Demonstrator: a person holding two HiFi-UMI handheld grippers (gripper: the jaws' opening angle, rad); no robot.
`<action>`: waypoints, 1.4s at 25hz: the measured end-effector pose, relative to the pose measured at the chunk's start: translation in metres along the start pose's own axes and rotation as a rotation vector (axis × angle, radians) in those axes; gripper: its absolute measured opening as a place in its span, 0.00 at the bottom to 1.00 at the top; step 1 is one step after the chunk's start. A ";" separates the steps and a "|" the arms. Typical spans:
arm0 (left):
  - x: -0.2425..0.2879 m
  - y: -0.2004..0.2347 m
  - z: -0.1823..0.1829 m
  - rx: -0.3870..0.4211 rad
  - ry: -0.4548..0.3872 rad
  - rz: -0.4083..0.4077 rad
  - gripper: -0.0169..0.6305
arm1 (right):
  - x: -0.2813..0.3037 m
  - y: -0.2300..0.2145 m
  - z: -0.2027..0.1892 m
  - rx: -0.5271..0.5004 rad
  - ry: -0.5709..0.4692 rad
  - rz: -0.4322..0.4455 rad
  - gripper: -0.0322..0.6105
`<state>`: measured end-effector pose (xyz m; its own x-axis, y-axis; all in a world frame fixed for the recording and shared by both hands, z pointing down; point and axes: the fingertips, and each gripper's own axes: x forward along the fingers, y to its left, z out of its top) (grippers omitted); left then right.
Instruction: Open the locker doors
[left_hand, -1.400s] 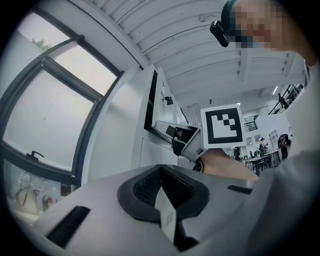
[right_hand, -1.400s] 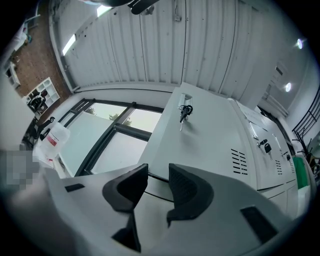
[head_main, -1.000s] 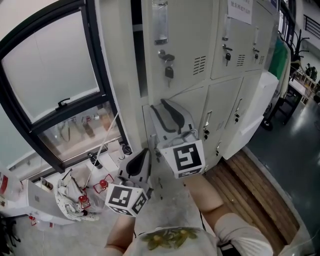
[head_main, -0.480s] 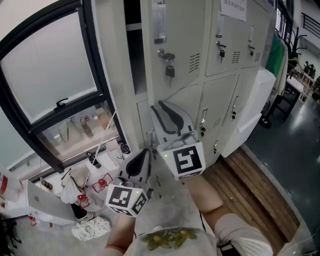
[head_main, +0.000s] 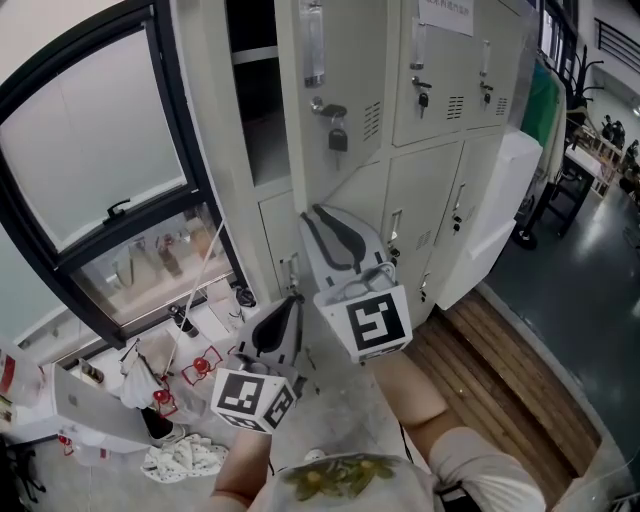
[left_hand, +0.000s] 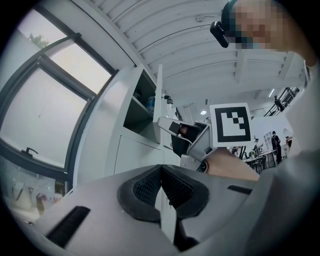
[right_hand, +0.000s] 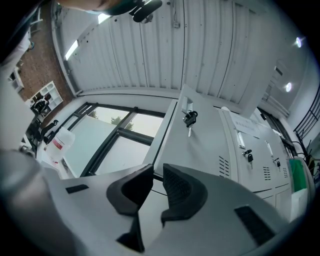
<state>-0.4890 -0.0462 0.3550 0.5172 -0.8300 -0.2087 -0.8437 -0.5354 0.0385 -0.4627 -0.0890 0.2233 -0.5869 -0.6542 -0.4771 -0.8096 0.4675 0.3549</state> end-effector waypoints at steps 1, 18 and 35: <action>0.000 -0.003 0.000 0.000 0.000 -0.003 0.07 | -0.003 -0.001 0.001 0.001 0.000 -0.001 0.16; 0.001 -0.041 0.002 -0.001 -0.010 -0.047 0.07 | -0.037 -0.020 0.012 -0.019 0.015 -0.029 0.14; 0.012 -0.084 0.001 -0.001 -0.011 -0.146 0.07 | -0.073 -0.048 0.020 -0.070 0.043 -0.085 0.13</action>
<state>-0.4119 -0.0106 0.3483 0.6332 -0.7412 -0.2229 -0.7591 -0.6509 0.0078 -0.3812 -0.0518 0.2253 -0.5138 -0.7155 -0.4733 -0.8531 0.3676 0.3703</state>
